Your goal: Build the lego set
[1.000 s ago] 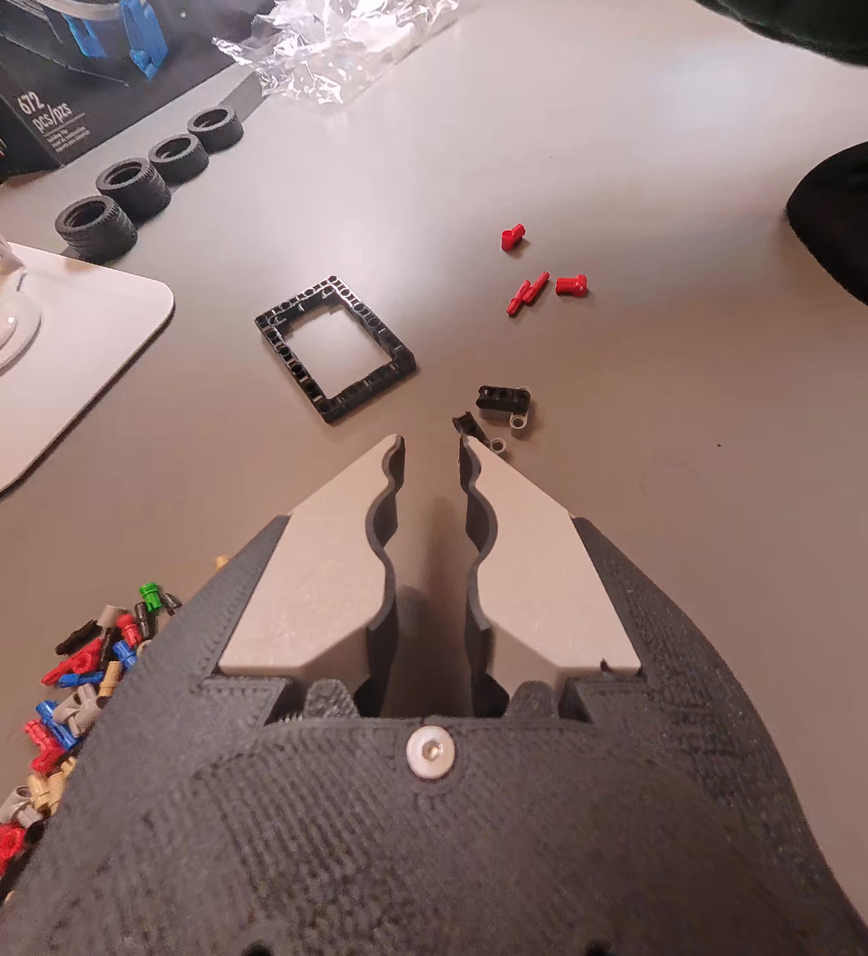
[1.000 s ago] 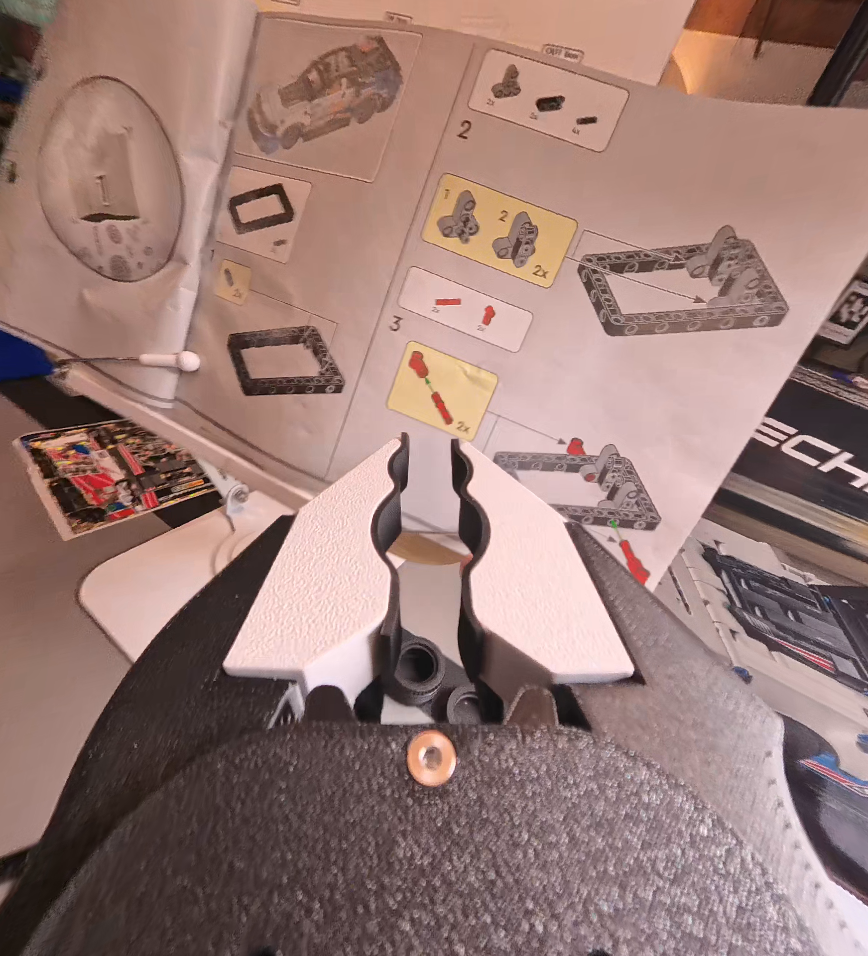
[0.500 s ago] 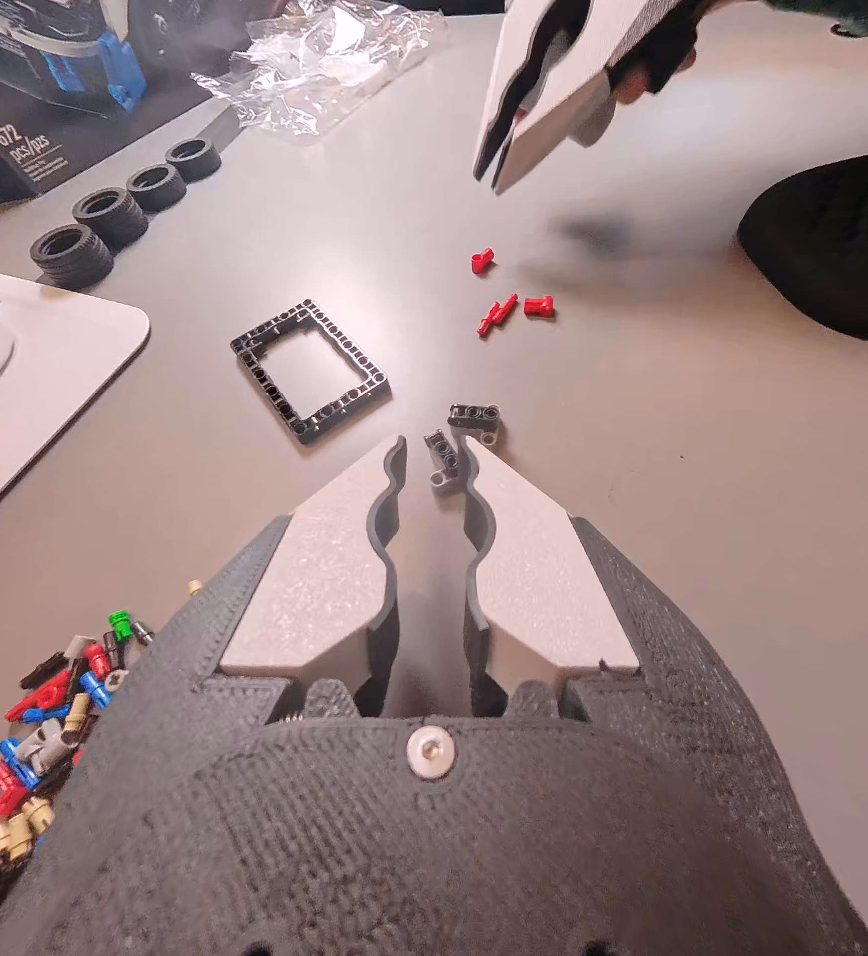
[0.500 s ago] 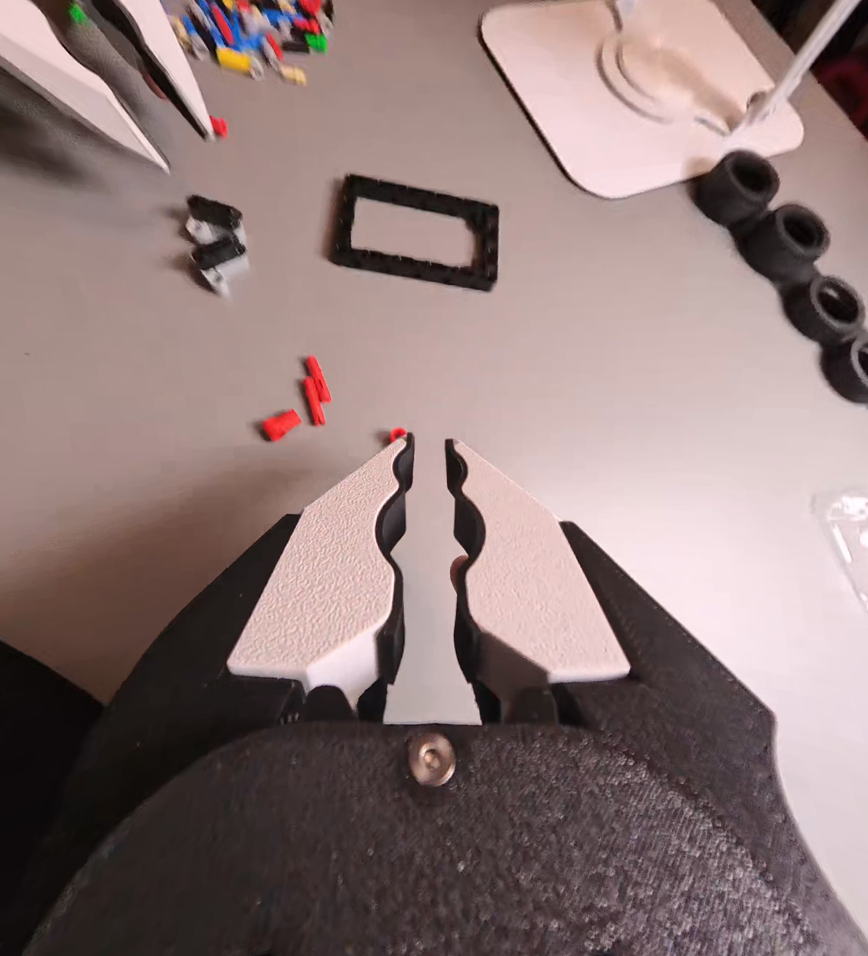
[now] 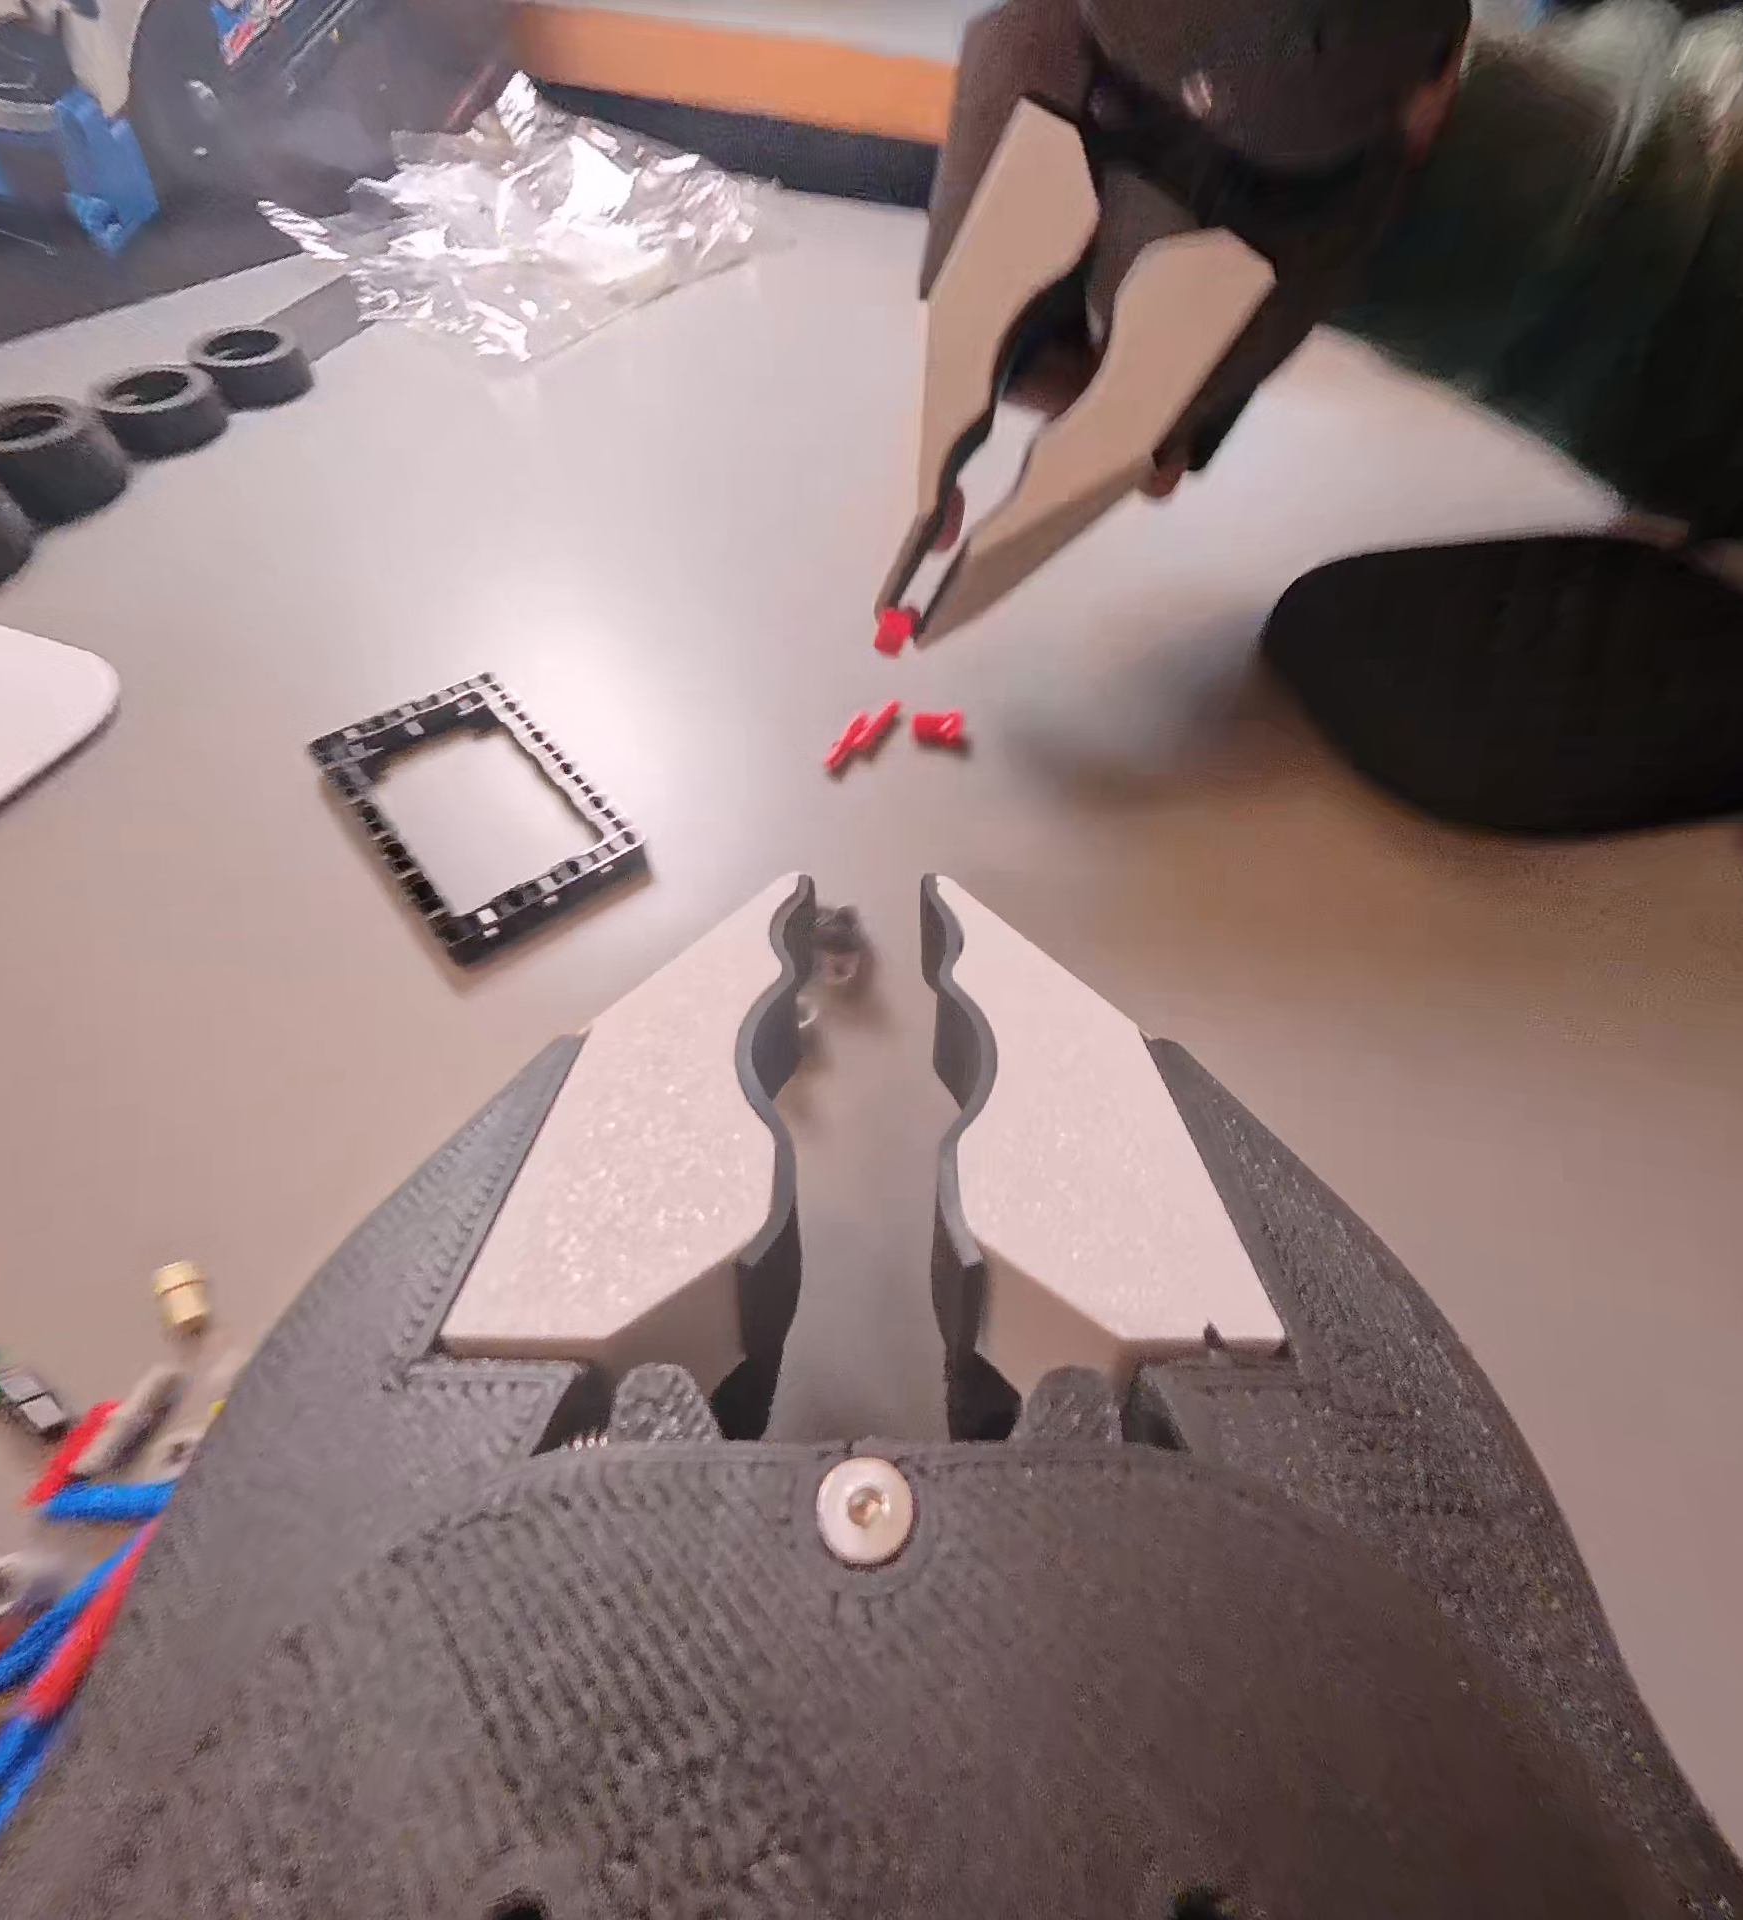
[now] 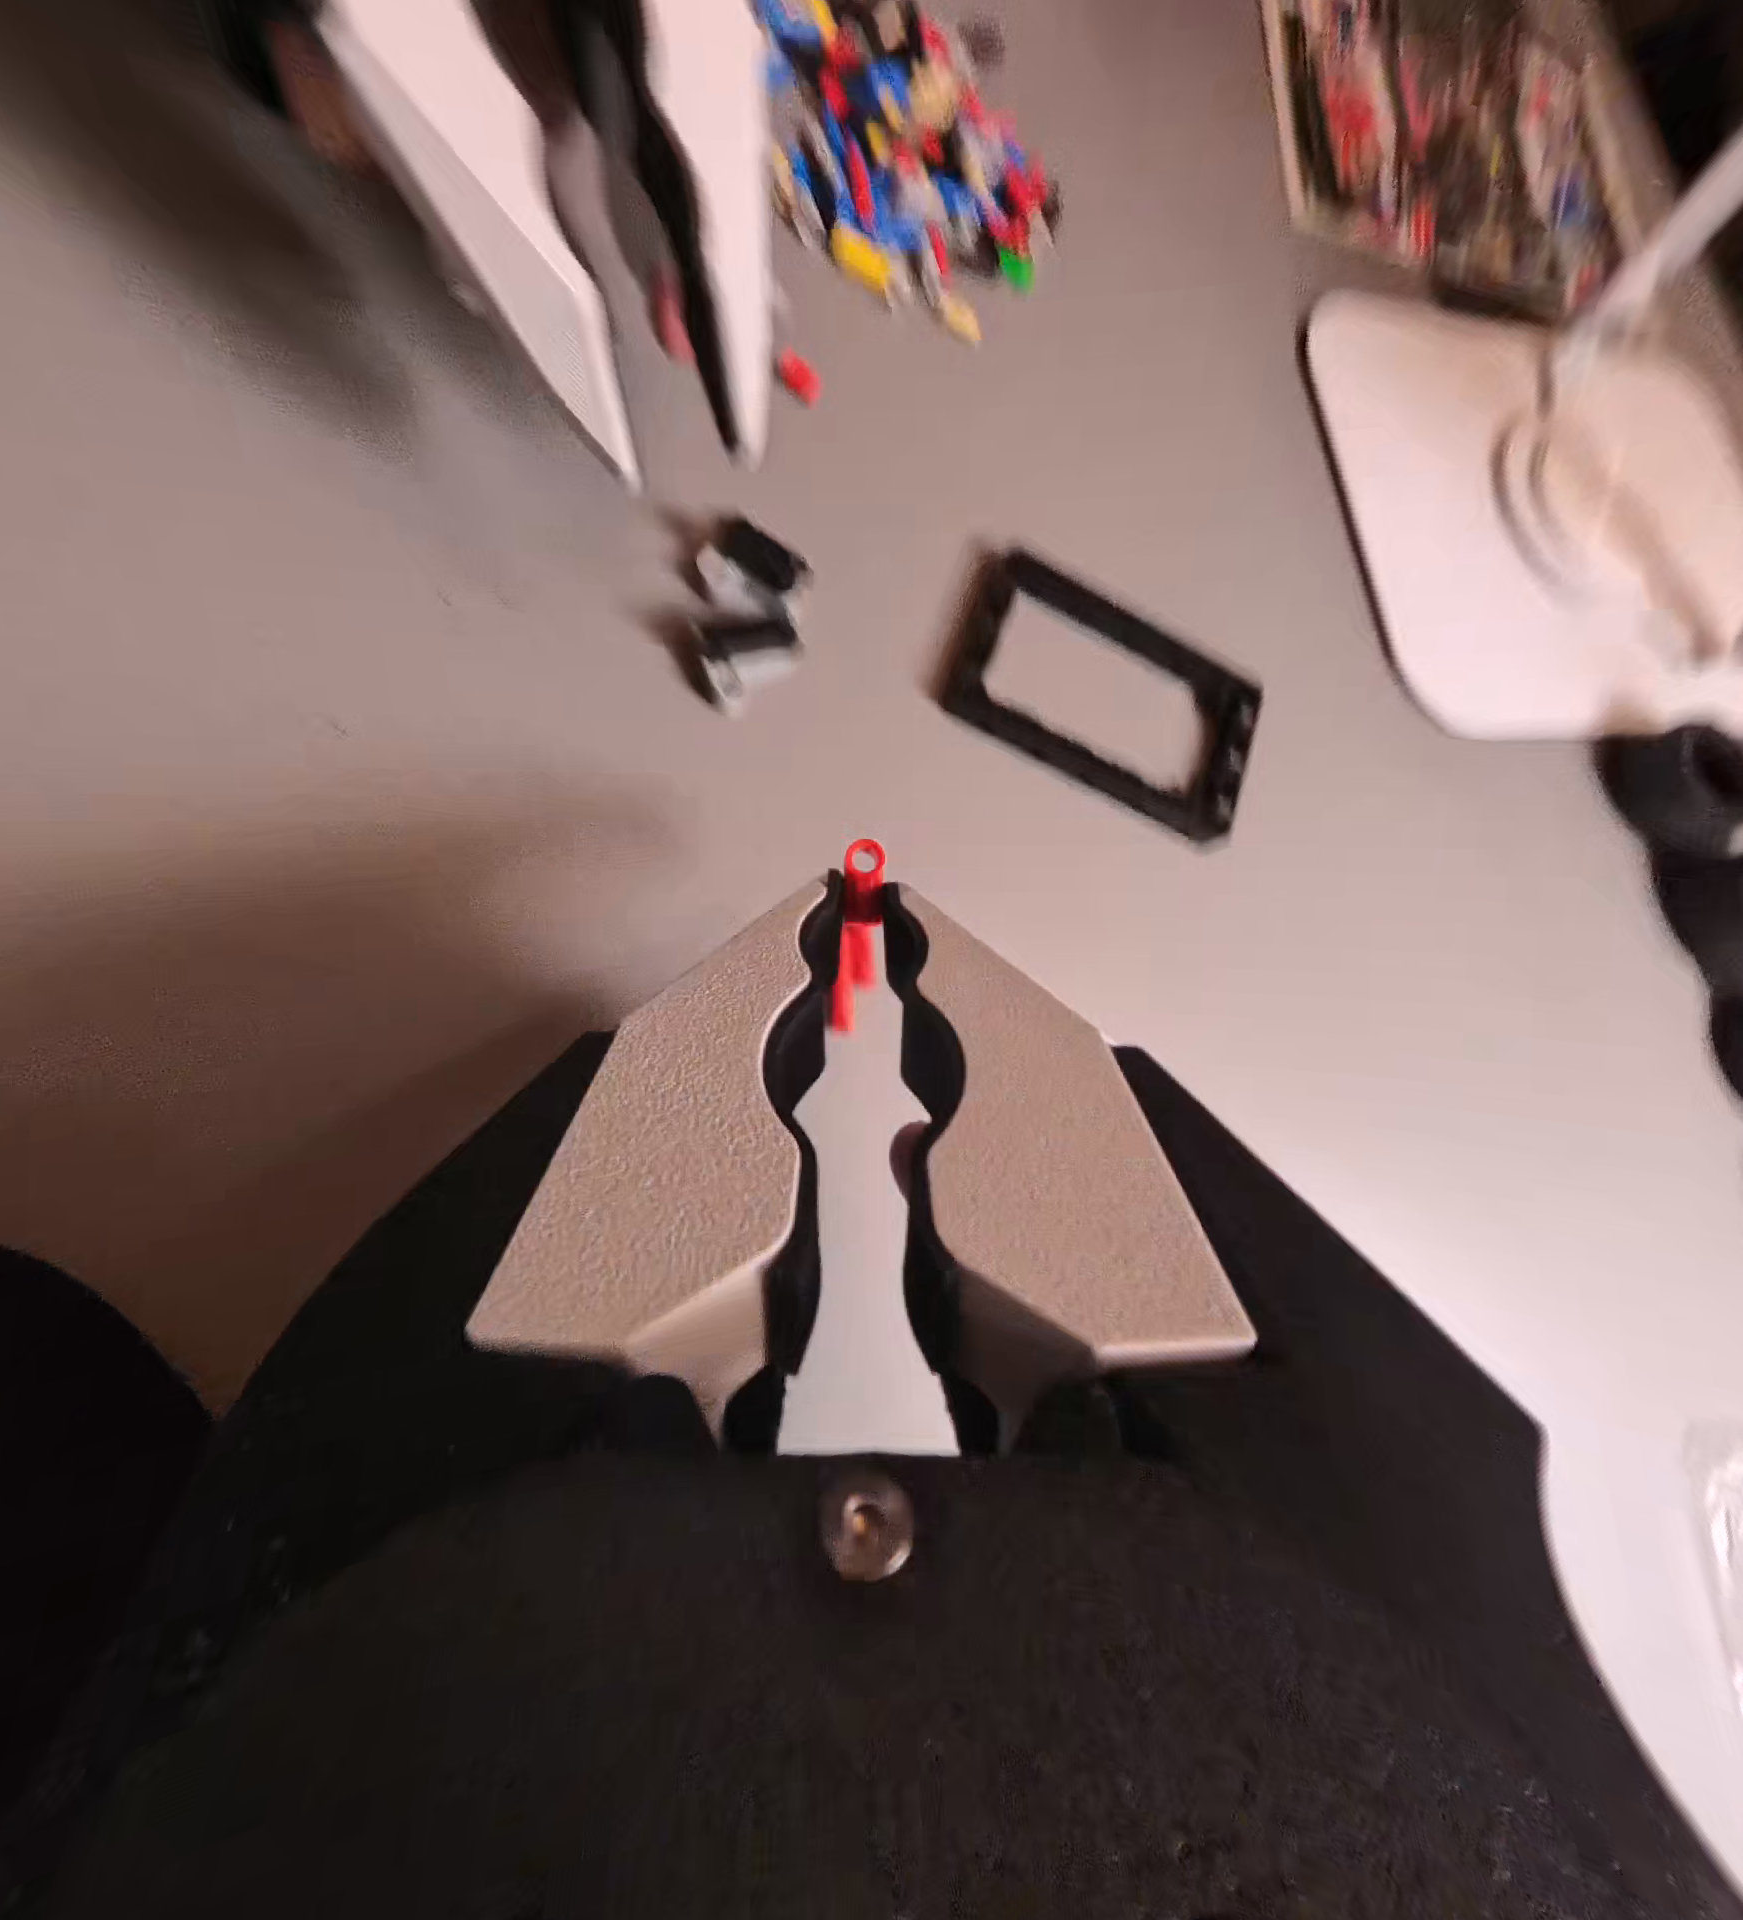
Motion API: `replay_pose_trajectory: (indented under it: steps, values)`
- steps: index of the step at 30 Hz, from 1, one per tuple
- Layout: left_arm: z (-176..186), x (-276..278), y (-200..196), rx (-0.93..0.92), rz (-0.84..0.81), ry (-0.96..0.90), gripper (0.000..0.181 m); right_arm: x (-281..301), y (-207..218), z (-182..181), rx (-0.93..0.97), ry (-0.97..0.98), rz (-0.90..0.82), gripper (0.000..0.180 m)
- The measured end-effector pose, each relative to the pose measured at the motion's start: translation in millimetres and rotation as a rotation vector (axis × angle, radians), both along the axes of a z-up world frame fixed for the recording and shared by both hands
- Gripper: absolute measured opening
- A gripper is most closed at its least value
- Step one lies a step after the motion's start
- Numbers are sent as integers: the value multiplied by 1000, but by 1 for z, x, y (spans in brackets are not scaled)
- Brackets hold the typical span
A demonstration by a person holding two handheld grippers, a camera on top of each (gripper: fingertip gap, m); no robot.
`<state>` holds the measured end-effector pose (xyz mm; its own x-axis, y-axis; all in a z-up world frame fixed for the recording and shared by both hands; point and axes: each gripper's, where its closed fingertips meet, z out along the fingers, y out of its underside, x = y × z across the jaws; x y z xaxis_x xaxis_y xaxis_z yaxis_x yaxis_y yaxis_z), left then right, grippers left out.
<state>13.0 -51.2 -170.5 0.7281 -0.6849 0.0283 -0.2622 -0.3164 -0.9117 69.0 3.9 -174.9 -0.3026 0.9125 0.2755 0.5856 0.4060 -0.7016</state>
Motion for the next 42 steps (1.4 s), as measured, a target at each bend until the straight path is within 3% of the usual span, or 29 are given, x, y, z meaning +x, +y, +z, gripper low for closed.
replay_pose_trajectory:
  steps: [1, 4, 8, 21, 25, 30, 42]
  values:
    - [6, 5, -2, -22, -17, -67, 21, -6, -16, 10, 22, 52, 47, 5]
    - [22, 19, -10, -1, -91, -157, 29, -19, -54, 23, 75, 118, 136, 5]
    - [29, 30, -22, 147, -154, -42, 16, -28, -77, 29, 46, 140, 190, 5]
    - [33, 35, -31, 136, -207, -52, 6, -30, -88, 34, 8, 168, 223, 7]
    - [40, 25, -25, 101, -178, -136, 5, -15, -48, 29, -54, 104, 103, 16]
    - [46, 8, -17, 65, -137, -254, 5, 8, 22, -20, -107, -50, -122, 13]
    - [33, 7, -16, 22, -149, -260, 6, -1, 16, -41, -136, -186, -7, 11]
